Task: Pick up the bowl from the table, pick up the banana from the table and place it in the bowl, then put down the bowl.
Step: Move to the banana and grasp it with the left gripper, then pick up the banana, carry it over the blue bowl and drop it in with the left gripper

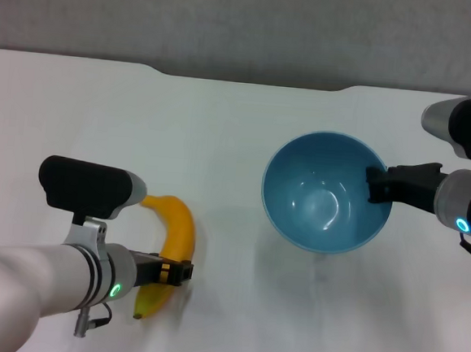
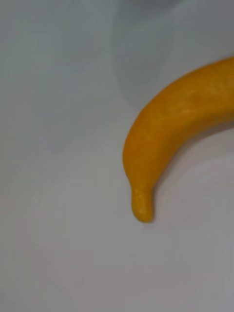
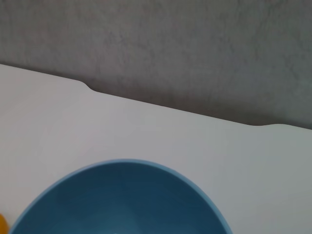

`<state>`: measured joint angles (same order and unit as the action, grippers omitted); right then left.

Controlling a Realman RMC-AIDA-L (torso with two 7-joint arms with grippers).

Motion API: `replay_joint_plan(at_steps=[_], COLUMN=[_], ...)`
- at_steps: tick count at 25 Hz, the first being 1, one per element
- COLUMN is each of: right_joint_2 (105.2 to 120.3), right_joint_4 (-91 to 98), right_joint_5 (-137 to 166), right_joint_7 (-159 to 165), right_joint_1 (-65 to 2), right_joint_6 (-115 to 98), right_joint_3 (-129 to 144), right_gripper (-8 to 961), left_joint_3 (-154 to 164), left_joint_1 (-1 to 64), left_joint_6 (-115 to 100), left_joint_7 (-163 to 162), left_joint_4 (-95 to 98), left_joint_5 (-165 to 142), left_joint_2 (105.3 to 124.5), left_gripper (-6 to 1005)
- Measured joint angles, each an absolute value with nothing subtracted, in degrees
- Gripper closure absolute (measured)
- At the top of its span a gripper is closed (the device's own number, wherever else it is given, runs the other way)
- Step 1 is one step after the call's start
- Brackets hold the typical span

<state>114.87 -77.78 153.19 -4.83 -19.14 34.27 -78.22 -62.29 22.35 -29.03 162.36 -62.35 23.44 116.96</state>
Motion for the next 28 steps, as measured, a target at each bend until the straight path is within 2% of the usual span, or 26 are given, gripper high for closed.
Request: replay_joint_plan(at_steps=[9,17,22,28], right_joint_2=[114.87,114.86,114.86,114.97], right_joint_4=[-77.22,-74.46,-69.08,-64.38], right_joint_5=[153.19,152.33,148.3,142.93], right_joint_7=[-4.78,-4.79,-4.93,-5.85], right_joint_1=[-19.07,-19.26,-22.73,-26.42], right_joint_6=[34.28,34.11,32.44,29.48], right_joint_3=[-78.21,-78.06,-75.98,-72.36], right_gripper=[917,917,917,916], left_joint_3=[-65.23,-74.19,-75.61,-72.29], left_joint_1=[20.85,12.64,6.8,5.63], left_joint_6=[-29.19,-32.6,-32.53,-33.12], left_joint_7=[162.71,162.78,162.78,162.78], left_joint_4=[-64.22,-76.79,-85.91,-93.13], left_joint_5=[23.2,16.85,15.65,14.36], left_joint_2=[116.64,116.32,116.27,116.26], left_gripper=[503,486,475,462])
